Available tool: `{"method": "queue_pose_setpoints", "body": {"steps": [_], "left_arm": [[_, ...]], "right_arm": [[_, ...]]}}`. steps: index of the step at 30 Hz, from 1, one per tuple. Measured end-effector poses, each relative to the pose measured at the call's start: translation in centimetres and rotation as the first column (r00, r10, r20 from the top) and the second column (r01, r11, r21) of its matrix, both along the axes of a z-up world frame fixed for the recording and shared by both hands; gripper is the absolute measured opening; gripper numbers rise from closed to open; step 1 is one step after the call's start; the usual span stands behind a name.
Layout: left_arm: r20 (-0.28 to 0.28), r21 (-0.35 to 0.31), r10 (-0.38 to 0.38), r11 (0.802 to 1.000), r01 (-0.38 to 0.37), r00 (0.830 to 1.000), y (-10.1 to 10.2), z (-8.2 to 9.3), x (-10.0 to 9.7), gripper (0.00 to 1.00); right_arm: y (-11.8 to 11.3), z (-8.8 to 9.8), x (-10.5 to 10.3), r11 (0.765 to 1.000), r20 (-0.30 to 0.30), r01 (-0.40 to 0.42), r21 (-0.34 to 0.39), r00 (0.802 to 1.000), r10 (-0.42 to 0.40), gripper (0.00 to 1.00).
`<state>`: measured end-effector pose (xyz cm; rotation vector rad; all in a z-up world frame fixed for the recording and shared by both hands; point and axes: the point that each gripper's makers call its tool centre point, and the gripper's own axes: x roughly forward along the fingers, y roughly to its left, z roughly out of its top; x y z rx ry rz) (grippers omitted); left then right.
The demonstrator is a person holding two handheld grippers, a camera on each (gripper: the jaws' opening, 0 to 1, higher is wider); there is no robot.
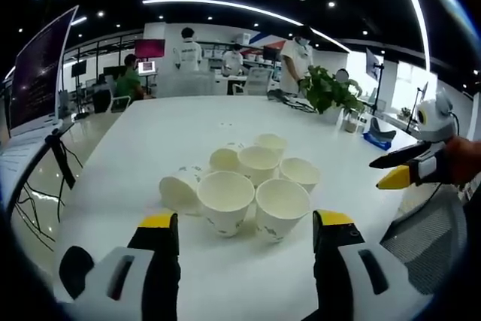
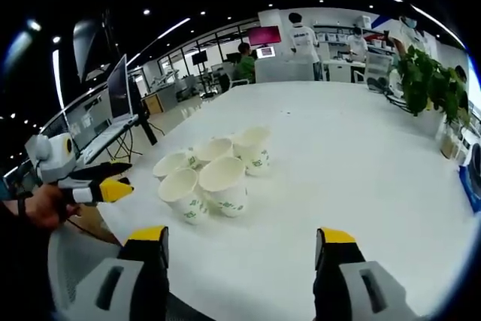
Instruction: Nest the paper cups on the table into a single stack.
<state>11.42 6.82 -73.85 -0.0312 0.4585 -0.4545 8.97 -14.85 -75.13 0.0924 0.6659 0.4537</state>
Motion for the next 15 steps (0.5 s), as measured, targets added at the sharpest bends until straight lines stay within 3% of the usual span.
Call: {"method": "queue_pose_setpoints", "body": {"steps": [11, 15], "left_arm": [[0.002, -0.003, 0.009, 1.000, -0.009, 1.000, 0.3, 0.0, 0.1, 0.72], [0.004, -0.003, 0.009, 1.000, -0.009, 1.000, 0.3, 0.0, 0.1, 0.72]], "right_arm": [[0.7, 0.7, 2.7, 1.000, -0.014, -0.005, 0.012, 1.000, 0.005, 0.71], [1.1, 1.0, 4.9, 0.998, -0.045, 0.019, 0.053, 0.999, -0.017, 0.64]]}}
